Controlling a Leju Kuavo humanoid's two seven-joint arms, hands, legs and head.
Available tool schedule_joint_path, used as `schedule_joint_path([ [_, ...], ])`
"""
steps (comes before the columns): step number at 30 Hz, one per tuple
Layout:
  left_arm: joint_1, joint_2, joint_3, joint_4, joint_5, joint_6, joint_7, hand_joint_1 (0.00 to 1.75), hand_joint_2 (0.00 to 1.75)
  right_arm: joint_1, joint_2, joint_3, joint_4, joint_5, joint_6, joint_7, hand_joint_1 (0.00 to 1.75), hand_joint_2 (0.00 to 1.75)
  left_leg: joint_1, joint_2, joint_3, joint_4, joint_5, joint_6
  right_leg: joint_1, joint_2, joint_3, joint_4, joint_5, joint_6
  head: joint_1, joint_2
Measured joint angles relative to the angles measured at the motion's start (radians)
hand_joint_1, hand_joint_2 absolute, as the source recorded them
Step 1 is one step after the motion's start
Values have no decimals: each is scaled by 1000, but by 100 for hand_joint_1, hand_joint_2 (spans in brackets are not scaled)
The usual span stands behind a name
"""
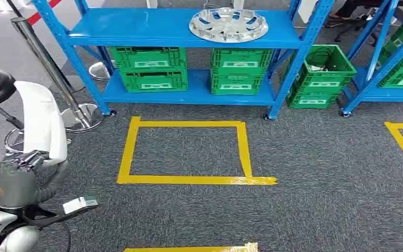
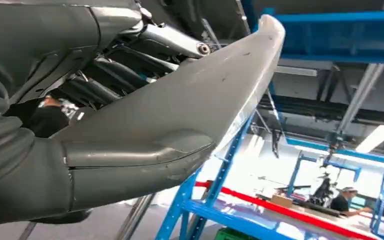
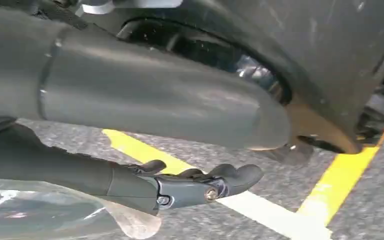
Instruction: Take the parts from the cabinet and place them on the table.
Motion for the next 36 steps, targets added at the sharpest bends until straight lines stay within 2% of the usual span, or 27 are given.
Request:
schedule_joint_path([
  [2, -1, -1, -1, 3, 0, 0, 0, 175, 175, -4, 7, 0, 0, -1, -8, 7, 0, 0, -1, 2, -17, 1, 12, 1, -2, 0, -55, 152, -76, 7, 2, 0],
  [3, -1, -1, -1, 5, 0, 0, 0, 175, 175, -4, 11, 0, 0, -1, -8, 8, 0, 0, -1, 3, -24, 2, 17, 0, -2, -1, -63, 190, -85, 9, 3, 0],
  [4, -1, -2, -2, 7, 0, 0, 0, 175, 175, -3, 13, 0, 0, -1, -8, 9, 0, 0, -1, 3, -30, 2, 22, 0, -2, -1, -48, 180, -70, 9, 2, 0],
  [5, -1, -2, -3, 9, 0, 0, 0, 175, 175, -3, 13, 0, 0, 0, -8, 10, 0, 0, -1, 3, -35, 2, 26, -2, -3, -1, -10, 125, -39, 9, 3, 0],
  [7, -1, -2, -3, 10, 0, 0, 0, 175, 175, -5, 15, 0, 0, 0, -8, 10, 0, 0, 0, 2, -38, 4, 31, -9, -4, -1, 102, -57, 35, 4, 3, 0],
  [8, -2, -2, -3, 10, 0, 0, 0, 175, 175, -9, 16, 0, 0, 0, -8, 10, 0, 0, -4, 2, -40, 5, 34, -14, -4, 0, 131, -116, 28, 2, 3, 0],
  [9, -4, -1, -3, 10, 0, 0, 1, 175, 175, -11, 18, 0, 0, 0, -8, 9, 0, 0, -8, 1, -46, 13, 37, -18, -1, 1, 138, -138, 28, 0, 2, 0],
  [12, -6, -1, -4, 10, 0, 0, 1, 175, 175, -6, 19, 0, 0, 0, -8, 10, 0, 0, -6, 2, -57, 12, 55, -37, 1, 2, 130, -125, 38, -18, 1, 0],
  [13, -6, 0, -4, 10, 0, 0, 1, 175, 175, -5, 21, -1, 0, -2, -10, 10, 0, 0, -3, 0, -64, 18, 44, -42, -8, -2, 128, -132, 50, -31, 3, 0],
  [14, -6, 0, -4, 10, 0, 0, 1, 175, 175, -6, 21, -1, 0, -1, -11, 9, 0, 0, -3, -2, -72, 43, 12, -47, -6, -3, 123, -132, 54, -37, -2, 0],
  [15, -7, 1, -4, 10, 0, 0, 1, 175, 175, -7, 21, -1, 0, -2, -11, 10, 0, 0, -2, -3, -92, 99, -34, -52, -6, -4, 116, -132, 59, -44, -6, 0],
  [17, -6, 0, -5, 11, 0, 0, 1, 175, 175, -7, 24, -1, 0, -1, -11, 10, 0, 0, -1, -3, -147, 265, -119, -59, -3, -5, 102, -131, 66, -46, -10, 0],
  [18, -6, 0, -5, 11, 0, 0, 1, 175, 175, -6, 24, -1, 0, -1, -11, 10, 0, 0, 0, -3, -160, 317, -136, -59, -2, -5, 95, -131, 70, -46, -11, 0],
  [19, -6, 0, -5, 12, 1, 0, 1, 175, 175, -5, 24, -1, 0, -1, -11, 10, 0, 0, 0, -3, -150, 316, -127, -58, -1, -5, 90, -130, 74, -46, -11, 0],
  [20, -5, 0, -5, 12, 1, 0, 2, 175, 175, -5, 24, -1, 0, -1, -11, 10, 0, 0, 0, -3, -121, 275, -101, -56, 0, -5, 86, -129, 78, -46, -11, 0],
  [22, -6, 1, -5, 12, 1, 0, 2, 175, 175, -6, 24, -1, 0, -2, -11, 10, 0, 0, -1, -3, -19, 103, -25, -46, 1, -4, 84, -126, 81, -43, -11, 0],
  [23, -8, 1, -5, 12, 1, 0, 2, 175, 175, -6, 26, -1, 0, -2, -11, 10, 0, 0, -2, -3, 21, 28, -15, -39, 2, -4, 83, -126, 82, -41, -11, 0],
  [24, -9, 1, -5, 12, 1, 0, 2, 175, 175, -7, 26, -2, 0, -2, -11, 10, 0, 0, -6, -4, 29, 6, -19, -36, 10, -3, 76, -118, 83, -37, -11, 0],
  [26, -9, 2, -5, 12, 1, 0, 2, 175, 175, -7, 27, -2, 0, -2, -10, 10, 0, 0, -8, -4, 21, 3, -23, -29, 8, -5, 64, -118, 92, -24, -10, 0],
  [28, -8, 2, -5, 12, 1, 0, 2, 175, 175, -6, 26, -2, 0, -2, -10, 10, 0, 0, -3, -3, 17, -10, -11, -14, 11, -6, 62, -118, 96, -14, -11, 0],
  [29, -9, 2, -5, 12, 1, 0, 2, 175, 175, -6, 26, -2, 0, -2, -10, 10, 0, 0, 0, -1, 18, -13, -5, -8, 8, -2, 43, -101, 71, -9, -8, 0],
  [30, -10, 2, -5, 12, 1, 0, 2, 175, 175, -6, 27, -2, 0, -2, -10, 10, 0, 0, 0, -1, 14, -13, -2, -3, 7, -2, 23, -50, 32, -3, -2, 0],
  [32, -8, 2, -5, 12, 1, 0, 2, 175, 175, -6, 26, -3, 0, -2, -10, 10, 0, 0, -2, 0, 5, -12, 2, 1, 3, -2, -45, 114, -45, 4, 0, 0],
  [33, -8, 2, -5, 12, 1, 0, 2, 175, 175, -5, 27, -3, 0, -2, -10, 10, 0, 0, -3, 1, 2, -11, 4, 1, 2, -2, -72, 180, -67, 6, 1, 0],
  [34, -7, 2, -5, 12, 1, 0, 2, 175, 175, -4, 27, -3, 0, -2, -10, 10, 0, 0, -3, 1, 0, -10, 5, 1, 2, -2, -77, 197, -61, 7, 1, 0],
  [35, -7, 2, -5, 12, 1, 0, 2, 175, 175, -3, 26, -3, 0, -2, -10, 10, 0, 0, -3, 1, 0, -9, 5, 1, 2, -2, -55, 162, -32, 6, 1, 0],
  [36, -7, 2, -5, 12, 1, 0, 2, 175, 175, -3, 27, -3, 0, -2, -10, 10, 0, 0, -3, 0, 1, -8, 5, 1, 2, -2, -16, 93, 5, 4, 1, 0],
])
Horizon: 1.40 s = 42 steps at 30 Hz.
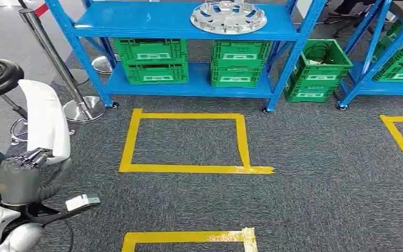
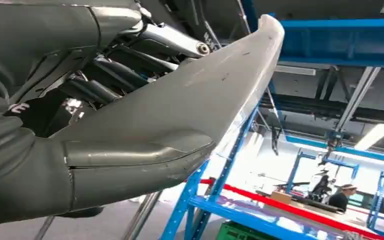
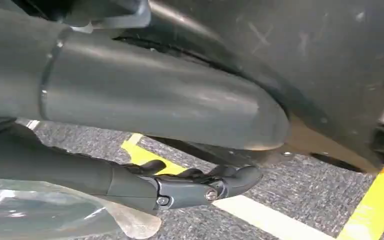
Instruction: Take the parts from the cabinet and place them on the table.
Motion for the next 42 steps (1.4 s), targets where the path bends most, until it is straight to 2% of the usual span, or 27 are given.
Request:
schedule_joint_path([
  [2, 0, 0, 0, 0, 0, 0, 0, 175, 175, -2, 0, 0, 0, 0, 0, 0, 0, 0, 0, -1, 2, 1, -1, -3, 0, 0, 100, -190, 73, -10, 0, 0],
  [3, -1, 0, 0, 0, 0, 0, 0, 175, 175, -4, 0, -1, 0, 0, 0, 0, 0, 0, -8, -1, -2, 5, -1, -9, 3, 1, 116, -215, 59, -15, -1, 0],
  [6, -1, 1, 0, 0, 1, 0, 1, 175, 175, 0, 0, -2, 0, -2, 2, 0, 0, 0, -4, -3, -13, 8, 9, -25, 5, 3, 114, -219, 61, -23, -1, 0],
  [8, -1, 4, 0, 0, 4, 0, 2, 175, 175, 0, 0, -4, 0, -2, 3, 0, 0, 0, -4, -6, -18, 21, -10, -35, -4, 1, 116, -229, 71, -39, -1, 0],
  [9, -3, 7, 0, 0, 5, 0, 4, 175, 175, -2, 0, -4, 0, 1, 3, 1, 0, 0, -3, -5, -35, 62, -44, -42, -5, 1, 114, -230, 72, -44, -10, 0],
  [11, -3, 9, 0, 0, 8, 0, 5, 175, 175, -3, 0, -4, 0, 14, 2, 1, 0, 0, 3, -5, -101, 222, -125, -52, -4, -2, 110, -230, 74, -48, -14, 0],
  [12, -1, 9, 0, 0, 8, 0, 5, 175, 175, -3, 0, -4, 0, 22, -3, 1, 0, 0, 5, -5, -132, 293, -149, -55, -4, -9, 108, -229, 74, -49, -15, 0],
  [13, -1, 9, 0, 0, 8, 0, 5, 175, 175, -2, 0, -4, 0, 26, -6, 1, 0, 0, 7, -5, -142, 318, -147, -57, -4, -12, 107, -228, 74, -49, -16, 0],
  [14, -1, 9, 0, 0, 8, 0, 5, 175, 175, -1, 0, -4, 0, 29, -8, 1, 0, 0, 8, -5, -132, 301, -125, -58, -4, -17, 107, -227, 74, -49, -16, 0],
  [16, -1, 9, 0, 0, 8, 0, 5, 175, 175, -2, 0, -4, 0, 35, -8, -1, 0, 0, 11, 5, -60, 150, -34, -59, -5, -31, 109, -224, 72, -49, -16, 0],
  [17, -2, 10, 0, 0, 8, 0, 5, 175, 175, -2, 0, -4, 0, 37, -9, -1, 0, 0, 11, 31, -21, 69, 2, -57, -5, -37, 110, -221, 69, -45, -18, 0],
  [18, -5, 10, 0, 0, 8, 0, 5, 175, 175, -2, 0, -4, 0, 37, -9, -2, 0, 0, 1, 73, -7, 35, -7, -56, 4, -44, 109, -217, 66, -40, -19, 0],
  [22, -3, 13, -1, 0, 9, 0, 5, 175, 175, -2, 0, -3, 0, 40, -11, -2, 0, 0, -2, 36, -20, 21, -2, -26, 7, -89, 106, -213, 63, -23, -15, 0],
  [23, -3, 13, -1, 0, 9, 0, 5, 175, 175, -3, 0, -3, 0, 41, -11, -2, 0, 0, 4, 28, -20, 16, 4, -17, 2, -73, 93, -204, 48, -14, -14, 0],
  [24, -5, 13, -1, 0, 9, 0, 5, 175, 175, -4, 0, -3, 0, 43, -11, -3, 0, 0, 4, 20, -22, 16, 6, -11, 2, -38, 84, -171, 19, -10, -11, 0],
  [25, -6, 13, -1, 0, 9, 0, 5, 175, 175, -4, 0, -3, 0, 44, -11, -3, 0, 0, 4, 11, -25, 16, 9, -7, 0, -17, 57, -106, -19, -8, -7, 0],
  [27, -5, 12, -2, 0, 9, 0, 5, 175, 175, -2, 0, -2, 0, 46, -11, -3, 0, 0, 2, -10, -33, 17, 13, -1, 0, -4, -19, 62, -92, -7, -6, 0],
  [28, -4, 12, -3, 0, 9, 0, 5, 175, 175, -2, 0, -2, -1, 47, -11, -3, 0, 0, 1, -21, -35, 17, 15, 1, 0, -2, -41, 108, -100, -8, -6, 0],
  [29, -3, 12, -3, 0, 9, 0, 5, 175, 175, -3, 0, -2, 0, 48, -11, -4, 0, 0, 0, -32, -35, 17, 16, 0, 0, -2, -37, 100, -83, -10, -6, 0],
  [31, -4, 12, -5, 0, 9, 0, 5, 175, 175, -3, 0, -2, 0, 52, -11, -3, 0, 0, 0, -57, -34, 18, 18, -3, 0, 6, 31, -32, -1, -17, -6, 0],
  [32, -4, 12, -5, 0, 9, 0, 5, 175, 175, -3, 0, -2, 0, 53, -11, -3, 0, 0, 0, -71, -34, 20, 19, -4, -1, 25, 80, -130, 45, -23, -6, 0],
  [33, -4, 12, -5, 0, 8, 0, 5, 175, 175, -4, -1, -2, 0, 53, -11, -3, 0, 0, 2, -79, -37, 20, 20, -8, -2, 79, 108, -192, 48, -29, -6, 0],
  [34, -7, 12, -5, 0, 9, 0, 5, 175, 175, -3, -1, -2, 0, 53, -12, -4, 0, 0, -2, -93, -43, 27, 21, -14, -7, 86, 118, -216, 45, -28, -8, 0],
  [37, -4, 14, -7, 0, 8, 0, 6, 175, 175, -2, -1, 0, 0, 56, -12, -3, 0, 0, 6, -122, -55, 18, 36, -38, -1, 59, 125, -214, 47, -32, -7, 0],
  [38, -4, 15, -8, 0, 8, 0, 6, 175, 175, -3, 1, 0, -1, 56, -12, -3, 0, 0, 6, -127, -57, 23, 33, -42, -14, 44, 128, -227, 56, -38, -7, 0],
  [40, -8, 17, -9, 0, 8, 1, 6, 175, 175, -5, 0, 1, -1, 56, -12, -4, 0, 0, 1, -41, -91, 103, -27, -56, -10, 17, 129, -228, 58, -46, -19, 0],
  [42, -8, 15, -13, 0, 8, 0, 7, 175, 175, -1, 0, 3, -1, 56, -12, -4, 0, 0, 6, -22, -155, 257, -101, -65, -8, -11, 128, -227, 57, -47, -21, 0],
])
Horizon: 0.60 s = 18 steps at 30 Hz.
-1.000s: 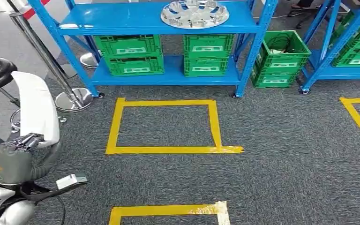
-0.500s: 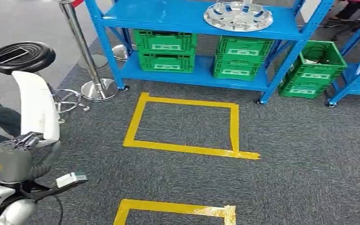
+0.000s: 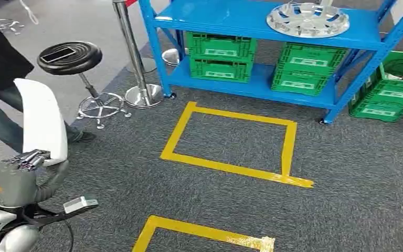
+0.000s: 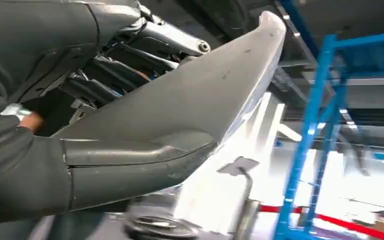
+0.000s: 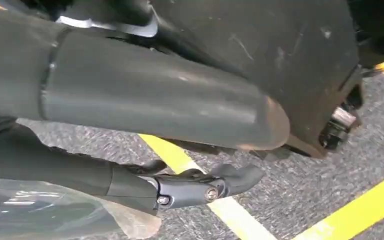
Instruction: Take the parts from the cabinet and place them on the table.
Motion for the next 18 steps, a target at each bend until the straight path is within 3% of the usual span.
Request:
schedule_joint_path([
  [1, 2, 0, -1, 0, 0, 0, 1, 175, 175, 1, 0, 1, 0, 0, 0, 1, 0, 0, 2, 1, -22, 54, -17, -3, 0, -14, -2, 0, -1, -1, 0, 0],
  [2, 3, 0, -2, 0, 0, 0, 3, 175, 175, 1, 0, 1, 0, 0, 0, 1, 0, 0, 3, 2, -23, 62, -10, -4, 0, -28, -2, 1, -1, -1, 0, 0],
  [3, 3, 0, -2, 0, 1, 0, 7, 175, 175, 0, 0, 1, 0, 0, 0, 1, 0, 0, 3, 5, -1, 23, 21, -4, 1, -42, -2, 1, -1, 0, 0, 0],
  [5, 3, 2, -1, 0, 1, 0, 7, 175, 175, -2, 0, 1, 0, 0, 0, 1, 0, 0, 1, 28, 92, -149, 104, 2, 1, -64, 4, 1, -4, 3, 0, 0],
  [6, 2, 2, -1, 0, 1, 0, 7, 175, 175, -3, 0, 1, 0, 0, 0, 1, 0, 0, -2, 66, 135, -232, 118, 7, 3, -75, 8, 1, -7, 7, 0, 0],
  [7, 0, 2, -1, 0, 2, 0, 7, 175, 175, -4, 0, 1, 0, 0, 0, 0, 0, 0, -15, 94, 140, -244, 107, 17, 11, -82, 6, 3, -10, 12, -2, 0],
  [8, 0, 2, 0, 0, 2, 0, 7, 175, 175, -4, 0, 2, 0, 0, 0, 0, 0, 0, -13, 75, 135, -243, 112, 28, 12, -90, 5, 4, -11, 15, 1, 0],
  [11, 4, 4, 3, 0, 5, 0, 8, 175, 175, -7, 0, 2, 0, 1, 0, 0, 0, 0, -12, 42, 130, -249, 118, 44, 12, -119, 13, 1, -14, 28, 0, 0],
  [12, 4, 4, 4, 0, 6, 0, 8, 175, 175, -9, 0, 2, 0, 2, 0, 0, 0, 0, -7, 35, 132, -255, 123, 51, 8, -83, 2, 14, -33, 36, 2, 0],
  [13, 1, 5, 5, 0, 8, 1, 9, 175, 175, -10, 0, 2, 0, 2, 0, 0, 0, 0, -5, 26, 129, -256, 126, 58, 7, -31, -19, 61, -66, 38, 6, 0],
  [14, 0, 5, 5, 0, 11, 1, 9, 175, 175, -10, 0, 2, 0, 2, 0, 0, 0, 0, -5, 17, 126, -256, 129, 62, 5, -6, -53, 137, -105, 39, 11, 0],
  [16, 2, 3, 5, 0, 13, 1, 9, 175, 175, -5, 0, 2, 0, 3, -1, 0, 0, 0, -6, -8, 121, -255, 130, 65, 5, 9, -130, 297, -165, 41, 12, 0],
  [17, 4, 3, 5, 0, 14, 1, 9, 175, 175, -3, 0, 2, 0, 3, -1, 0, 0, 0, -6, -22, 121, -255, 131, 64, 5, 10, -146, 325, -161, 41, 12, 0],
  [18, 5, 2, 5, 0, 14, 1, 9, 175, 175, -4, 0, 2, 0, 3, -2, 0, 0, 0, -6, -35, 122, -254, 132, 64, 5, 11, -139, 302, -132, 40, 12, 0],
])
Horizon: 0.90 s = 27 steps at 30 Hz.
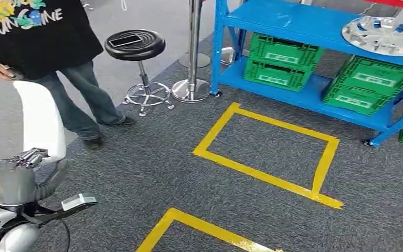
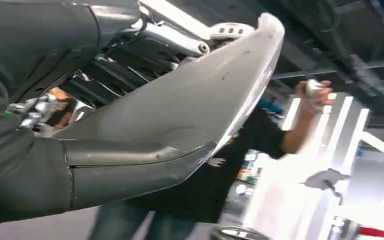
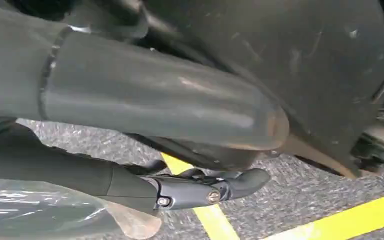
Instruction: Take the parts from the cabinet and place them on the table.
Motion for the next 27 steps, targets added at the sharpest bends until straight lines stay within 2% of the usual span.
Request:
schedule_joint_path([
  [1, 0, 0, 0, 0, 2, 0, 0, 175, 175, 0, 0, 0, 0, 0, 0, 0, 0, 0, 1, -15, 1, 1, 1, -1, -1, 3, 27, -61, 43, -1, 0, 0],
  [2, 0, 0, 1, 0, 2, 0, 0, 175, 175, 0, 0, 0, 0, 0, -1, 0, 0, 0, 1, -30, 2, 2, 1, -3, -3, 13, 69, -154, 96, -3, 0, 0],
  [3, 0, 0, 1, 0, 2, 0, 0, 175, 175, 0, 0, 0, 0, 0, -1, 0, 0, 0, 2, -44, 1, 5, 1, -6, -7, 50, 110, -246, 138, -6, 2, 0],
  [4, -1, 0, 1, 0, 2, 0, 0, 175, 175, 0, 0, 0, 0, 0, -1, 0, 0, 0, -2, -55, -6, 9, 1, -13, -14, 118, 123, -275, 123, -8, 1, 0],
  [5, -5, -1, 2, 0, 2, 0, 0, 175, 175, 0, 0, 0, 0, 0, -2, 0, 0, 0, 0, -70, -17, 17, 4, -19, -17, 113, 137, -295, 119, -8, -2, 0],
  [8, 4, -1, 4, 0, 2, 0, 0, 175, 175, 3, 0, 0, 0, 0, -2, 1, 0, 0, 10, -110, -29, 11, 17, -42, -9, 77, 134, -288, 124, -19, 0, 0],
  [9, 7, 0, 7, 0, 2, 0, 0, 175, 175, 1, 2, 0, -1, 0, -2, 1, 0, 0, 8, -78, -33, 21, 8, -46, -16, 57, 138, -296, 129, -28, 0, 0],
  [10, 4, 0, 10, 0, 2, 0, 0, 175, 175, 0, 2, 0, -1, 0, -2, 0, 0, 0, 1, -15, -50, 59, -20, -51, -14, 43, 138, -297, 128, -32, -10, 0],
  [11, 0, 0, 12, 0, 2, 0, 0, 175, 175, 1, 2, 0, -1, 1, -2, 0, 0, 0, 2, 15, -81, 127, -58, -56, -12, 27, 138, -297, 127, -35, -15, 0],
  [13, 2, -3, 11, 0, 2, 0, 0, 175, 175, 6, 2, 0, -1, 0, -2, 0, 0, 0, 6, 36, -155, 293, -131, -61, -8, -10, 138, -296, 124, -39, -16, 0],
  [14, 5, -2, 12, 0, 2, 0, 0, 175, 175, 7, 2, 0, -1, 0, -2, 1, 0, 0, 8, 38, -173, 336, -140, -63, -7, -27, 138, -296, 123, -40, -16, 0],
  [15, 7, -3, 12, 0, 2, 0, 0, 175, 175, 6, 2, 0, -1, 0, -2, 1, 0, 0, 9, 39, -164, 325, -124, -63, -6, -43, 139, -296, 121, -40, -16, 0],
  [16, 7, -3, 12, 0, 2, 0, 0, 175, 175, 4, 2, 0, -1, 1, -2, 1, 0, 0, 9, 43, -135, 273, -90, -62, -6, -57, 140, -296, 120, -40, -16, 0],
  [17, 7, -2, 13, 0, 2, 0, 0, 175, 175, 3, 2, 0, -1, 2, -2, 1, 0, 0, 8, 52, -89, 188, -48, -59, -5, -69, 144, -296, 117, -39, -16, 0],
  [18, 7, -2, 13, 0, 2, 0, 0, 175, 175, 2, 2, 0, -1, 3, -2, 1, 0, 0, 5, 77, -33, 87, -6, -53, -5, -82, 150, -296, 113, -37, -16, 0],
  [19, 7, -2, 15, 0, 2, 0, 0, 175, 175, 2, 2, 0, -1, 3, -2, 1, 0, 0, -6, 134, 0, 29, -12, -47, -1, -93, 153, -296, 109, -33, -16, 0],
  [20, 4, -2, 14, 0, 2, 0, 0, 175, 175, 1, 2, 0, -1, 3, -2, 0, 0, 0, -15, 143, 0, 16, -13, -36, 5, -101, 151, -293, 106, -28, -18, 0],
  [23, 9, -2, 16, 0, 2, 0, 0, 175, 175, 0, 2, 0, -1, 4, -2, 1, 0, 0, -17, 108, -10, 16, -11, -23, 6, -139, 160, -299, 104, -19, -16, 0],
  [24, 10, -2, 17, -1, 2, 0, 0, 175, 175, -2, 2, 0, -1, 5, -2, 1, 0, 0, -6, 95, -4, 4, -3, -12, 2, -122, 152, -295, 91, -8, -16, 0],
  [25, 7, -2, 17, -2, 5, 1, 0, 175, 175, -3, 3, 0, -1, 5, -2, 0, 0, 0, -5, 85, -4, 3, -2, -9, 0, -61, 143, -268, 70, -6, -14, 0],
  [26, 3, -3, 17, -2, 10, 0, 0, 175, 175, -3, 3, 0, -1, 6, -2, 1, 0, 0, -5, 74, -6, 3, -1, -2, -1, -28, 116, -208, 37, -6, -11, 0],
  [27, 3, -6, 17, -2, 16, 0, -2, 175, 175, -1, 3, 1, -1, 6, -2, 2, 0, 0, -5, 61, -6, 3, -1, 1, -2, -11, 74, -119, -1, -6, -8, 0],
])
